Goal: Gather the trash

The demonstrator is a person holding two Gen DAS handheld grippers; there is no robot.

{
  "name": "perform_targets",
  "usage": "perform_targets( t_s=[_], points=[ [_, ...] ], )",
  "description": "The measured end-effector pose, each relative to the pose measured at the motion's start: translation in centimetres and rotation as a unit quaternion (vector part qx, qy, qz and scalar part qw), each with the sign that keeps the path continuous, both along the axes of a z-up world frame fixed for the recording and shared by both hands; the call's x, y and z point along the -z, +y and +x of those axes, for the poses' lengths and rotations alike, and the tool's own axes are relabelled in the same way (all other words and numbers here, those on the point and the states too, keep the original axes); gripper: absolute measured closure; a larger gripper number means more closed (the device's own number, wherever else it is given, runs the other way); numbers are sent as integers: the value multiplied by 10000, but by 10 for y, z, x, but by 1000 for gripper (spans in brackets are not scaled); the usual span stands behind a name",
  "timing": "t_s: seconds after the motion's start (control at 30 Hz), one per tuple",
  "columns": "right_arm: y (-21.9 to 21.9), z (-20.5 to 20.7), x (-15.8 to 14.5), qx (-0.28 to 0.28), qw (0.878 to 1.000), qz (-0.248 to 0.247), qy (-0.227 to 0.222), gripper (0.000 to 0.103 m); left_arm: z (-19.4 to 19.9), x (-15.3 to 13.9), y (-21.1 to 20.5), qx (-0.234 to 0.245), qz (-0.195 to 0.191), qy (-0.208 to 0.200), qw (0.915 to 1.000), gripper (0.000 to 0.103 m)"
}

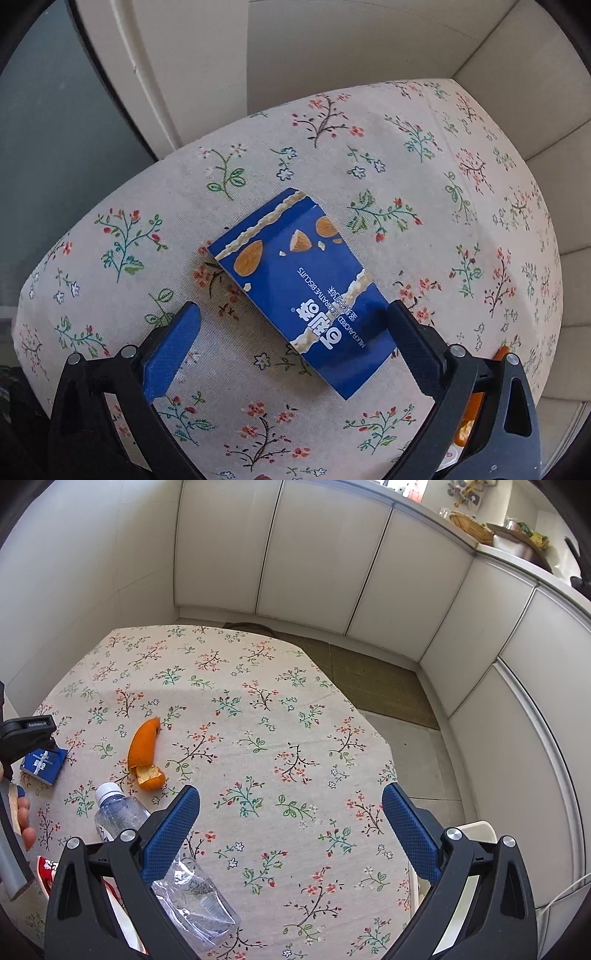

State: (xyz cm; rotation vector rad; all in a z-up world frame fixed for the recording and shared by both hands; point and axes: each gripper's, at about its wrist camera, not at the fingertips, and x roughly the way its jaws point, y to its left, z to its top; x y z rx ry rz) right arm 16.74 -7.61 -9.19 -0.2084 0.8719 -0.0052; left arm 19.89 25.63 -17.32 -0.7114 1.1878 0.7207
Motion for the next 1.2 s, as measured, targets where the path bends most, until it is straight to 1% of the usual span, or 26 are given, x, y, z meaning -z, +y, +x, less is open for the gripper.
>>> perform_targets(
  t_s=[0.07,0.13,0.17,0.2,0.27,0.33,0.47,0.6,0.73,0.8,0.87,1.0,1.07,1.17,1.2],
  points=[
    [0,2,1,6,10000,32,41,7,4,-2,-4,239,122,-38,9996,14],
    [1,3,3,-2,10000,55,73,7,7,-6,-8,517,206,-132,9984,28],
    [1,3,3,-9,9999,64,88,7,8,-9,-10,659,243,-185,9974,32],
    [1,4,3,-18,9999,76,107,7,9,-11,-11,781,254,-247,9963,40],
    [2,7,5,-31,9997,142,181,7,12,-14,-13,1007,234,-334,9941,49],
    [3,9,8,-33,9994,221,271,7,11,-16,-14,1161,213,-472,9919,61],
    [3,15,13,-44,9979,443,476,7,10,-21,-20,1465,298,-626,9868,73],
    [4,19,19,-35,9950,713,693,7,10,-28,-32,1878,293,-738,9790,79],
    [5,21,24,-54,9931,818,844,7,11,-38,-38,2122,192,-946,9725,86],
    [4,21,24,-71,9922,879,886,7,13,-44,-41,2229,174,-1060,9689,88],
    [2,23,25,-81,9894,1070,979,7,14,-52,-44,2329,160,-1183,9652,88],
    [4,31,33,-162,9773,1639,1333,7,9,-72,-53,2625,110,-1463,9537,90],
    [8,36,41,-268,9670,1962,1601,7,5,-84,-59,2799,97,-1583,9468,90],
    [15,40,49,-293,9548,2303,1856,7,2,-100,-65,3099,133,-1660,9361,90],
    [16,40,50,-290,9529,2352,1890,7,5,-102,-65,3206,171,-1570,9340,84]
  ],
)
